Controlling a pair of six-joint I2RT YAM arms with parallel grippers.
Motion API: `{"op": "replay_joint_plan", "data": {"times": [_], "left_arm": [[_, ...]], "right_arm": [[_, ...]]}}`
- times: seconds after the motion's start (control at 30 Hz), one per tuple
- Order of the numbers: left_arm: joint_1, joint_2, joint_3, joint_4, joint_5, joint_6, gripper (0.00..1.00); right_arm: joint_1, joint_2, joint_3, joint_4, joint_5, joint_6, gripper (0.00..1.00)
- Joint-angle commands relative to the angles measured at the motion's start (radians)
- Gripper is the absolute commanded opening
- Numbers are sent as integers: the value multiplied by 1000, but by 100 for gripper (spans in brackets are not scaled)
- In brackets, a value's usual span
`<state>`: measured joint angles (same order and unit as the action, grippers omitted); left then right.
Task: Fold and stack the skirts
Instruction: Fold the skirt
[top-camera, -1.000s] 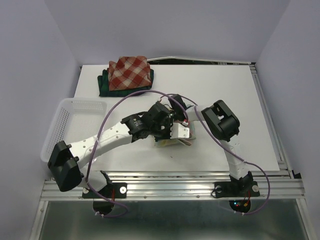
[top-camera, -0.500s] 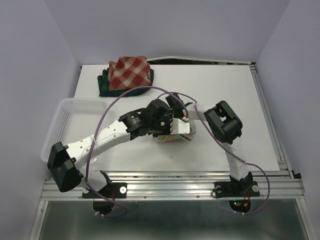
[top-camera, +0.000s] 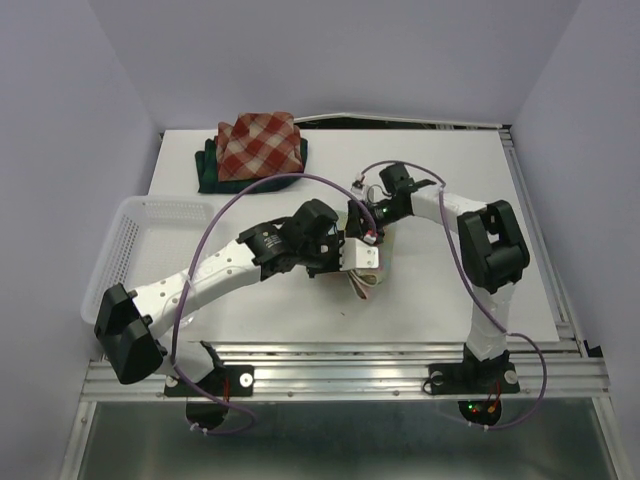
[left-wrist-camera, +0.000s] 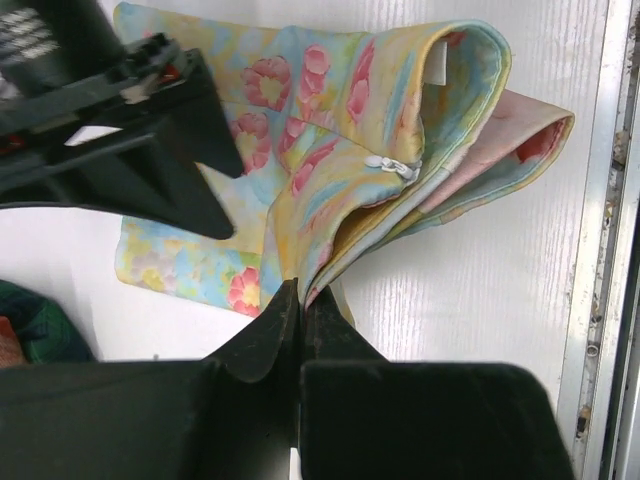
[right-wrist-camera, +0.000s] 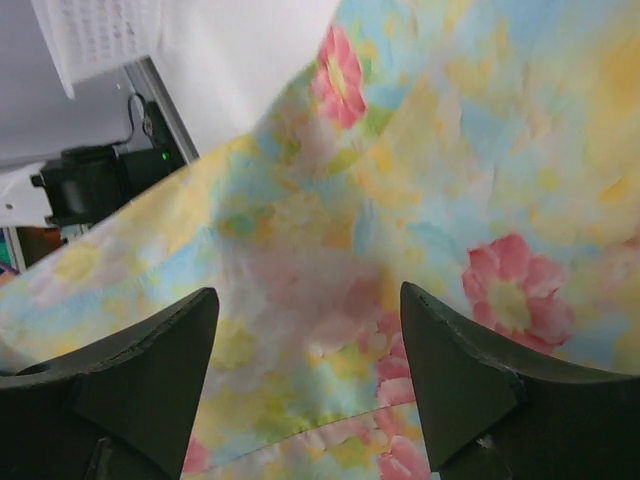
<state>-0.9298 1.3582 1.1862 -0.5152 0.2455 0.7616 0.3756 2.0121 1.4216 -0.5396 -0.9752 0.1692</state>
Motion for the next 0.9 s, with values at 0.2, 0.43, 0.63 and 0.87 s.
{"op": "replay_joint_plan", "data": {"times": [0.2,0.43,0.63,0.87], "left_arm": [[-4,12,67,3,23,-24,0],[-4,38,125,-23,37,-39,0],[-21,2,73,-48,80,-5,0],[-38,-27,33,-77,118,15,0]], "right_arm": [[31,46,-248,-85,70,-109,76],[31,67,-216,-103,128,-134,75],[22,1,154,-223,153,-123,81],[-70,98,498,-354,274,-157,85]]}}
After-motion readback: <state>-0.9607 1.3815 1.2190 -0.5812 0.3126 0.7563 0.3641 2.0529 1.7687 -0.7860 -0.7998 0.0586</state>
